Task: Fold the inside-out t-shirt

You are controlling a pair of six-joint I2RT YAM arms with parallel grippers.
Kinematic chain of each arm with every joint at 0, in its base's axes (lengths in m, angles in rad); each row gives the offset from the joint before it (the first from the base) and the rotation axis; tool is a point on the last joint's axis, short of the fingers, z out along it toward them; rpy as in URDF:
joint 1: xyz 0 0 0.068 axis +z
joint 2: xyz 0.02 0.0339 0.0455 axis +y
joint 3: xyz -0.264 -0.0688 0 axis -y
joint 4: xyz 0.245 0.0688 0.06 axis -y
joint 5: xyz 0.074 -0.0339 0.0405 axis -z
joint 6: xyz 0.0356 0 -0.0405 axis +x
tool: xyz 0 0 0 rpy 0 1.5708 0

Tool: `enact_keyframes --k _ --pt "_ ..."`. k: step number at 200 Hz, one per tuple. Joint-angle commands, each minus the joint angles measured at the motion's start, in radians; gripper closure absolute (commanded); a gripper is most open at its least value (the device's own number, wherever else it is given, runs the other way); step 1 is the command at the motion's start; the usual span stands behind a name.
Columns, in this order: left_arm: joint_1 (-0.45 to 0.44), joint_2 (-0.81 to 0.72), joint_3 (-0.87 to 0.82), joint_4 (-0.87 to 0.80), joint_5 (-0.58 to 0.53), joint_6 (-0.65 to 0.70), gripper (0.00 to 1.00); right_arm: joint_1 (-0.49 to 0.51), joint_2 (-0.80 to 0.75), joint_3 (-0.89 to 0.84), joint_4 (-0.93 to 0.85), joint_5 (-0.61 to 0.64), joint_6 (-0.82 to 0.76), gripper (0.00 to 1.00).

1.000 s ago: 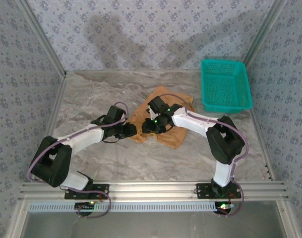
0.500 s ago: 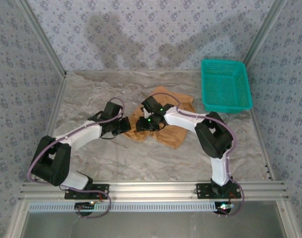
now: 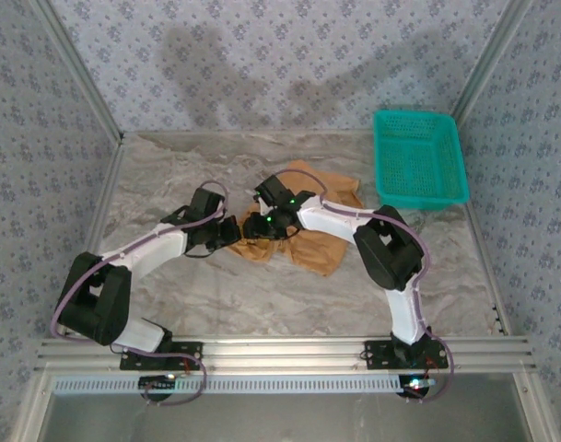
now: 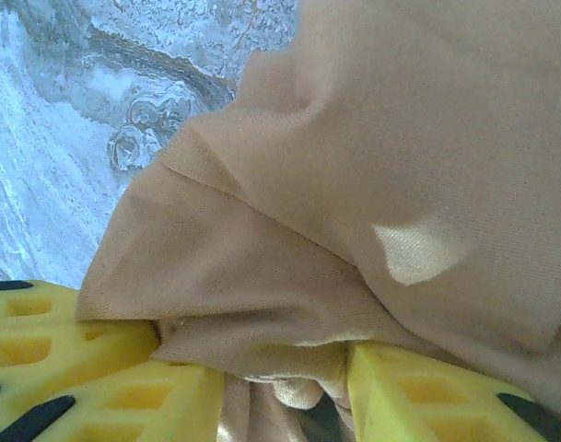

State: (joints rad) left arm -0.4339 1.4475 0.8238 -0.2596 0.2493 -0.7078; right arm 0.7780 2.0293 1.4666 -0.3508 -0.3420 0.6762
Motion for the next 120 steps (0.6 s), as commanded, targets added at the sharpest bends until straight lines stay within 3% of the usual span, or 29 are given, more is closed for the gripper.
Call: enact_keyframes --k 1,21,120 --pt "0.028 -0.037 -0.018 0.059 0.071 -0.036 1.0 0.004 0.021 -0.005 0.04 -0.027 0.066 0.73" --pt "0.048 -0.039 -0.035 0.091 0.109 -0.056 1.0 -0.006 0.004 0.0 0.033 -0.02 0.098 1.0" --pt "0.08 0.077 0.095 0.125 0.194 -0.054 1.0 -0.029 -0.397 -0.106 -0.136 -0.022 0.03 1.0"
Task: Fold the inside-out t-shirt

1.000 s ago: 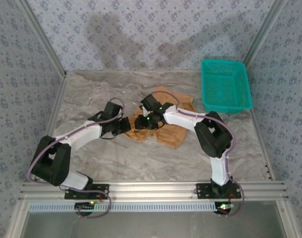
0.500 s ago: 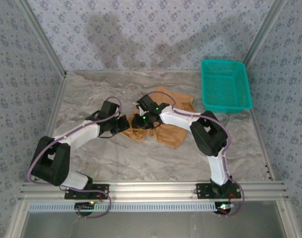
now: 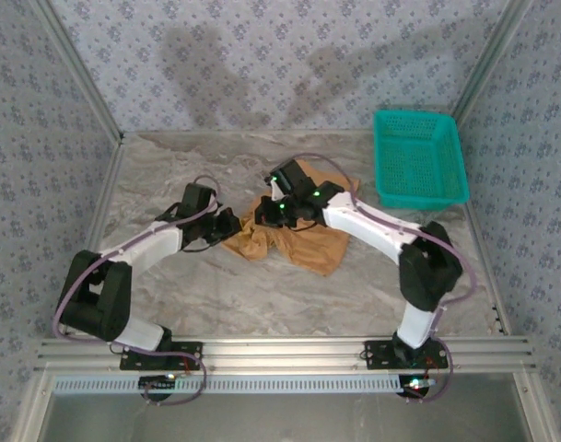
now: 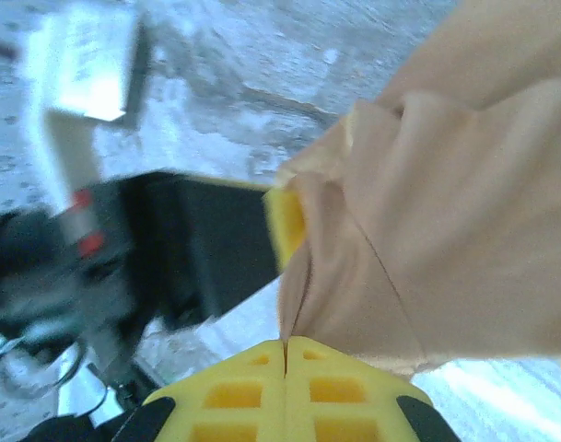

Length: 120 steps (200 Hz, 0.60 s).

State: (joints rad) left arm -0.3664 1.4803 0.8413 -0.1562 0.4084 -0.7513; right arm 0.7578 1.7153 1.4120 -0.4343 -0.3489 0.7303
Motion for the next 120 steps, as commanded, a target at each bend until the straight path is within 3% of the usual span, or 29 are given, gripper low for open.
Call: enact_keyframes --k 1,44,101,120 --pt "0.012 0.046 0.08 0.023 0.035 -0.011 1.0 -0.01 -0.086 -0.054 -0.052 -0.016 -0.025 1.0" --pt "0.011 0.129 0.178 0.09 0.101 -0.072 1.0 -0.049 -0.139 -0.163 -0.062 0.008 -0.064 1.0" --pt "-0.001 0.141 0.148 0.114 0.112 -0.077 1.0 -0.066 -0.032 -0.235 -0.007 0.027 -0.056 1.0" --pt "-0.025 0.117 0.144 0.053 0.067 -0.018 0.86 -0.066 -0.052 -0.183 -0.001 0.018 -0.035 1.0"
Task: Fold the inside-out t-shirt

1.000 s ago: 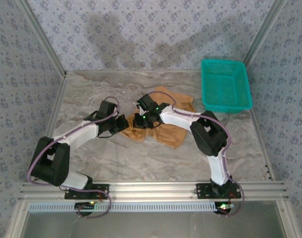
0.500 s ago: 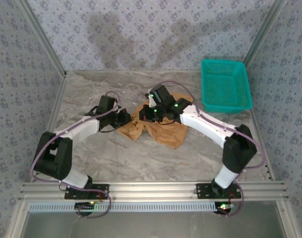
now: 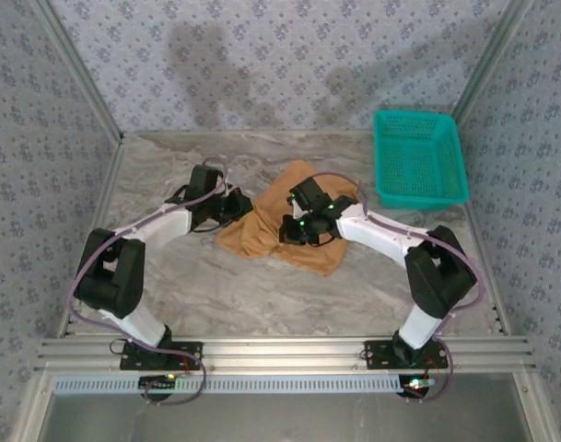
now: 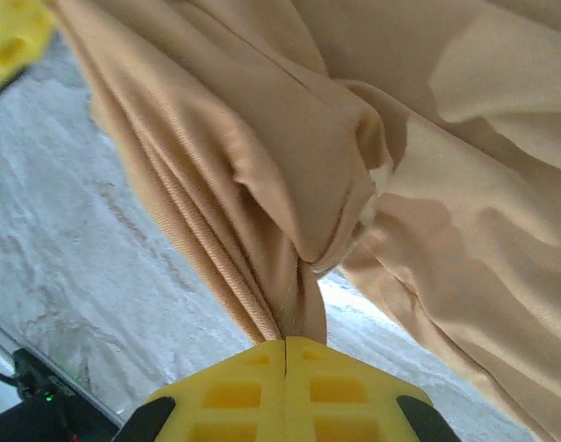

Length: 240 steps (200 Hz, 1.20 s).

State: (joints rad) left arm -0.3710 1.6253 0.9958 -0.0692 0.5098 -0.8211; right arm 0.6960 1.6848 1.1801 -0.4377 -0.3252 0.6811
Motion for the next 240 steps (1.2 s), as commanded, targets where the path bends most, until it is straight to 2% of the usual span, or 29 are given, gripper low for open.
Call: enact_keyframes --k 1,32,59,79,101,126,138,146,159,176,208,240 --pt "-0.022 -0.03 -0.011 -0.037 -0.036 0.057 0.85 -0.004 -0.022 0.052 0.003 -0.007 0.015 1.0" --pt "-0.049 -0.104 -0.062 -0.035 -0.055 0.126 0.57 -0.007 -0.083 0.157 -0.026 -0.048 0.037 1.0" --pt "-0.057 -0.172 -0.118 0.034 -0.019 0.161 0.38 -0.008 -0.114 0.22 -0.027 -0.076 0.062 1.0" --pt "-0.066 -0.202 -0.145 0.091 0.014 0.156 0.3 -0.007 -0.101 0.241 -0.029 -0.086 0.071 1.0" --pt "-0.073 -0.206 -0.149 0.125 0.028 0.141 0.3 -0.006 -0.076 0.237 -0.018 -0.093 0.085 1.0" --pt "-0.083 -0.174 -0.148 0.162 0.047 0.111 0.32 -0.007 -0.046 0.235 -0.008 -0.099 0.098 1.0" --pt "-0.085 -0.148 -0.148 0.187 0.057 0.091 0.39 -0.009 -0.029 0.236 -0.005 -0.092 0.1 1.0" --pt "-0.087 -0.13 -0.148 0.209 0.065 0.076 0.51 -0.013 -0.014 0.239 -0.004 -0.084 0.1 1.0" --pt "-0.088 -0.1 -0.151 0.259 0.089 0.041 0.76 -0.028 0.013 0.241 -0.002 -0.075 0.101 1.0" --pt "-0.088 -0.072 -0.147 0.28 0.102 0.024 1.0 -0.062 0.061 0.257 0.003 -0.084 0.114 1.0" --pt "-0.08 -0.087 -0.143 0.194 0.066 0.075 1.0 -0.121 0.199 0.345 -0.002 -0.102 0.137 1.0" --pt "-0.05 -0.119 -0.18 0.169 0.061 0.092 1.0 -0.109 0.34 0.447 0.001 -0.178 0.154 1.0"
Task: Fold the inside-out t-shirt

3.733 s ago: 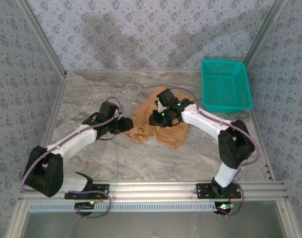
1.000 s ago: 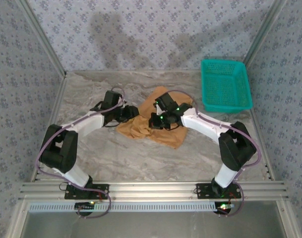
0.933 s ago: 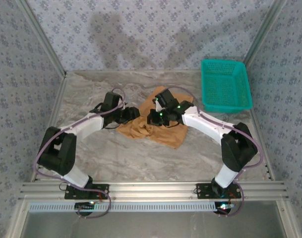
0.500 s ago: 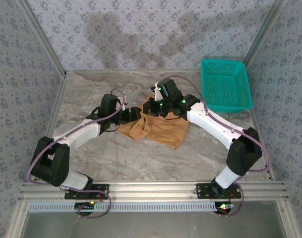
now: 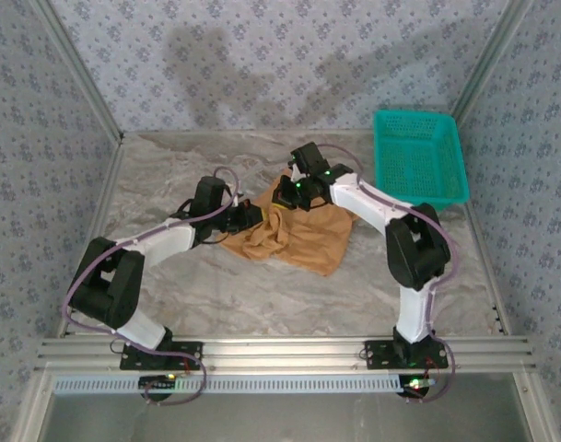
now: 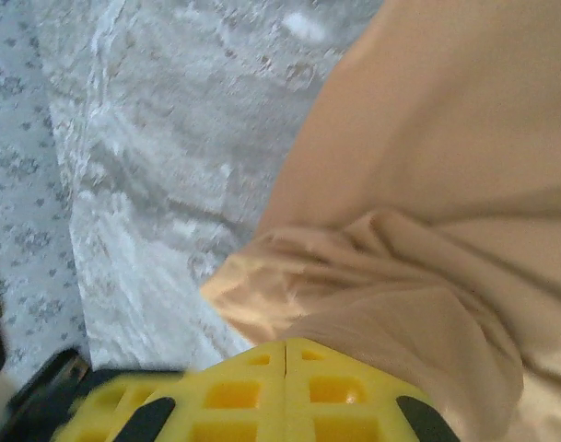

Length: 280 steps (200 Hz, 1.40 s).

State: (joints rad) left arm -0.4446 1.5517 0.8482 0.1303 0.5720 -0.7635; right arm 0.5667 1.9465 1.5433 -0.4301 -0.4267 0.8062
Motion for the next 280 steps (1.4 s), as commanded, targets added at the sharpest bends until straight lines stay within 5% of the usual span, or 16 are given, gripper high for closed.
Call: enact_keyframes --k 1,32,48,62,89,147,225,280 --pt "0.025 -0.046 -0.033 -0.032 -0.001 0.036 1.0 0.021 0.082 0.087 -0.007 -0.08 0.028 1.0" --pt "0.033 -0.11 -0.055 -0.077 -0.039 0.089 0.59 0.034 0.105 0.107 -0.033 -0.115 0.009 1.0" --pt "0.027 -0.115 -0.046 -0.108 -0.056 0.111 0.51 0.029 0.066 0.084 -0.047 -0.105 -0.007 0.72" --pt "0.027 -0.1 -0.036 -0.119 -0.058 0.118 0.51 0.016 0.01 0.045 -0.056 -0.078 -0.021 0.58" --pt "0.026 -0.056 -0.01 -0.105 -0.055 0.106 0.5 -0.02 -0.119 -0.074 -0.061 -0.026 -0.036 0.52" --pt "0.012 0.058 0.124 -0.112 -0.066 0.095 0.48 -0.017 -0.262 -0.257 -0.044 0.017 -0.038 0.62" --pt "-0.003 0.197 0.235 -0.164 -0.075 0.113 0.58 0.012 -0.284 -0.296 -0.041 0.016 -0.03 0.61" --pt "-0.006 0.196 0.246 -0.208 -0.097 0.142 0.48 0.014 -0.269 -0.311 -0.027 0.003 -0.027 0.6"
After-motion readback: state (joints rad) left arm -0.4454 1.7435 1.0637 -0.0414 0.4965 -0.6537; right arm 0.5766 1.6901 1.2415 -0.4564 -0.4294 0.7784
